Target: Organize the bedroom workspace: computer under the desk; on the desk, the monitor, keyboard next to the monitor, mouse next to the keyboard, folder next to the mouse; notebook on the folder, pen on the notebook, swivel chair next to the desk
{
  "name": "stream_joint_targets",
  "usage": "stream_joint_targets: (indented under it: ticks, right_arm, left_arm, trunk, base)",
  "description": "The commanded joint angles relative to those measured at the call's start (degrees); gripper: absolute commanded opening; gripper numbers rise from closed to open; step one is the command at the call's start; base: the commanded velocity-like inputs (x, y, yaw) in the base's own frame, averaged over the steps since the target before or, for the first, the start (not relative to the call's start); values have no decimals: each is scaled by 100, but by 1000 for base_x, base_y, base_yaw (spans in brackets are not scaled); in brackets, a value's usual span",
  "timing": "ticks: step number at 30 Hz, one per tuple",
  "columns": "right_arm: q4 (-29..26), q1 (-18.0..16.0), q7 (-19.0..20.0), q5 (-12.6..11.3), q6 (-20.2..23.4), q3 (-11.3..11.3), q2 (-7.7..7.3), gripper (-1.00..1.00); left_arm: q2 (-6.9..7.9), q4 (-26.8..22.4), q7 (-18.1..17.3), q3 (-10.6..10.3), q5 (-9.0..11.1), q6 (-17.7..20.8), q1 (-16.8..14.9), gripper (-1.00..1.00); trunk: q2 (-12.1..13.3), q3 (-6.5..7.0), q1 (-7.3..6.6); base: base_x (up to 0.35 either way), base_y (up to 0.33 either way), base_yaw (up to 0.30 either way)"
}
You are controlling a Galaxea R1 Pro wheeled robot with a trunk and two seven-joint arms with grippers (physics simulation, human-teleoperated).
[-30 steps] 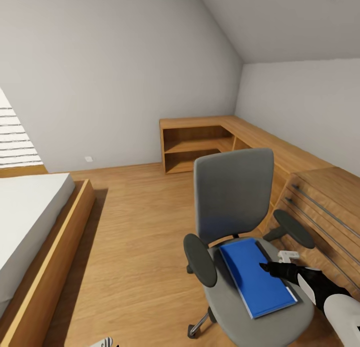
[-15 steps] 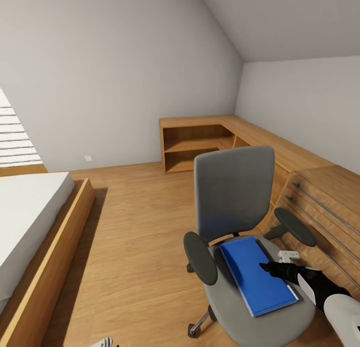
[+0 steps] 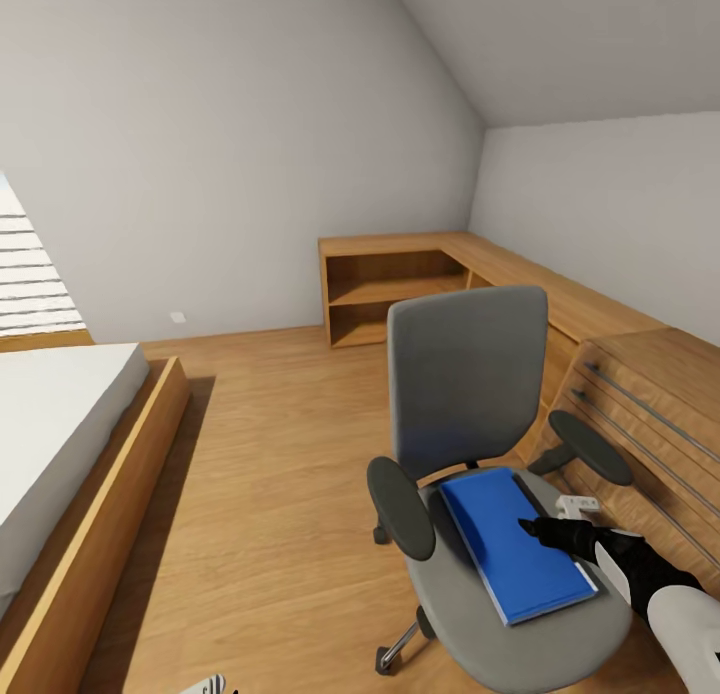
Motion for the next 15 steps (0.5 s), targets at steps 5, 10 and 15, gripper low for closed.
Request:
stream_joint_targets:
  ticks: [5,10,15]
  right_arm:
    - [153,2,27,72,39,-10,3,100]
    - [153,4,27,72,39,-10,5,100]
    - [153,3,20,72,39,-10,8,100]
  left_arm:
    - [-5,-9,-27,18,56,19,0,100]
    - [-5,-9,-27,21,56,19,0,100]
    - [-5,26,-31,21,56,14,0,100]
  trunk:
    - [-3,-5,94]
    - [-3,-5,94]
    - [-3,-5,94]
  base:
    - [0,0,0]
    - [0,0,0]
    - [0,0,0]
